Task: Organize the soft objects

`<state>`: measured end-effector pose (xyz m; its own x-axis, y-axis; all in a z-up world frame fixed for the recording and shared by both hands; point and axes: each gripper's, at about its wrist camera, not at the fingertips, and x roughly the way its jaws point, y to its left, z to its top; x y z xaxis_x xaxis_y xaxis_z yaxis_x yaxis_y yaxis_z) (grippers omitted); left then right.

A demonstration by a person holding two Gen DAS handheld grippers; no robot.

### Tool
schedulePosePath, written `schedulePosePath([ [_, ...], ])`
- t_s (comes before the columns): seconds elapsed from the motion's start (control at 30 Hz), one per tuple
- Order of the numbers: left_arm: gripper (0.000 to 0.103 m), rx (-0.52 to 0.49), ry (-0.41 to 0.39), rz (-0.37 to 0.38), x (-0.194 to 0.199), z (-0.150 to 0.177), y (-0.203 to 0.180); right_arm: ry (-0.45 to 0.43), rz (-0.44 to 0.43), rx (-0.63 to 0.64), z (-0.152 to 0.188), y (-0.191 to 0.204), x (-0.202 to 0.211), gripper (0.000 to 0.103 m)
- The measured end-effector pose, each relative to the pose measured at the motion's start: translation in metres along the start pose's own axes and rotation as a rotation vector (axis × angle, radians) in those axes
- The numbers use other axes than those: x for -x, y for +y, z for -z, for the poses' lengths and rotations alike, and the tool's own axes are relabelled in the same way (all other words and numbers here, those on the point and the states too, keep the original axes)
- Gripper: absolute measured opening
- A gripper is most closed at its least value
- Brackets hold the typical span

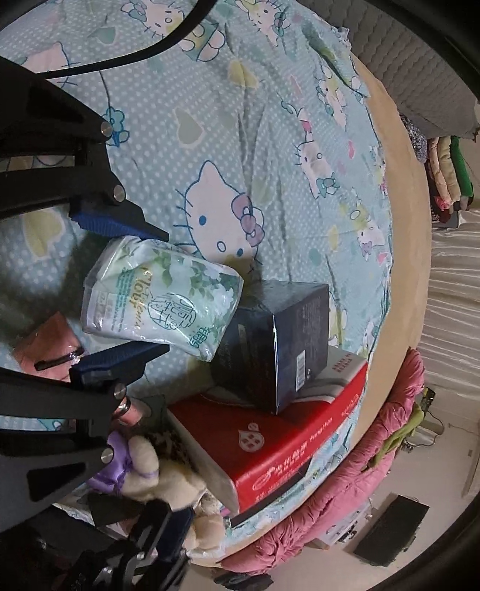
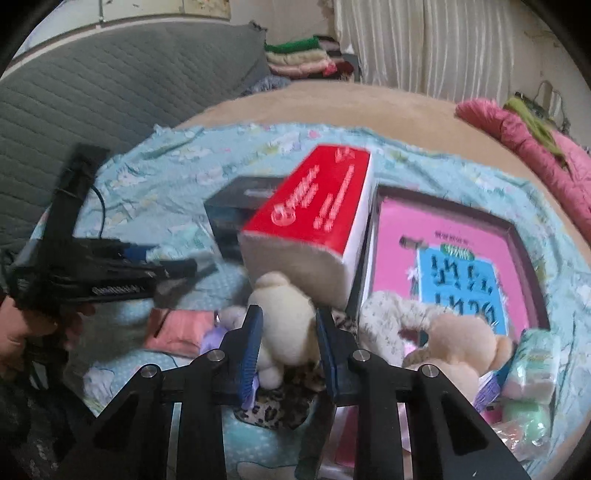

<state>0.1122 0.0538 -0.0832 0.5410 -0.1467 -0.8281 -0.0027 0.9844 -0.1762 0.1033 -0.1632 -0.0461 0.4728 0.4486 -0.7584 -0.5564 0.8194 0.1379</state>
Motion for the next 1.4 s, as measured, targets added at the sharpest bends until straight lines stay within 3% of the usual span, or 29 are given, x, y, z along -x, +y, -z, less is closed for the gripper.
schedulePosePath([
  [0.13,0.051,-0.003,0.002,0.003,0.002,0.002,0.000,0.010,-0.010,0.000,-0.003,-0.001,-0.006,0.039],
  [0.2,0.051,-0.003,0.001,0.011,0.004,0.003,-0.001,0.020,-0.020,0.016,-0.006,0.002,-0.012,0.052],
  [0.37,0.051,-0.004,-0.018,0.023,0.010,0.005,-0.003,0.049,-0.008,0.059,-0.013,0.008,-0.028,0.057],
  [0.6,0.051,-0.010,-0.009,0.033,0.009,0.007,-0.008,0.088,0.051,0.116,-0.018,0.021,-0.046,0.057],
  [0.77,0.051,-0.008,-0.010,0.031,0.010,0.008,-0.009,0.092,0.059,0.130,-0.015,0.024,-0.045,0.042],
  [1.03,0.051,0.001,-0.058,0.033,0.031,0.008,-0.013,0.010,-0.080,-0.092,-0.009,-0.009,-0.008,0.041],
  [1.4,0.051,-0.023,-0.128,0.041,0.075,-0.002,-0.037,-0.129,-0.072,-0.090,-0.022,-0.011,0.038,0.040],
])
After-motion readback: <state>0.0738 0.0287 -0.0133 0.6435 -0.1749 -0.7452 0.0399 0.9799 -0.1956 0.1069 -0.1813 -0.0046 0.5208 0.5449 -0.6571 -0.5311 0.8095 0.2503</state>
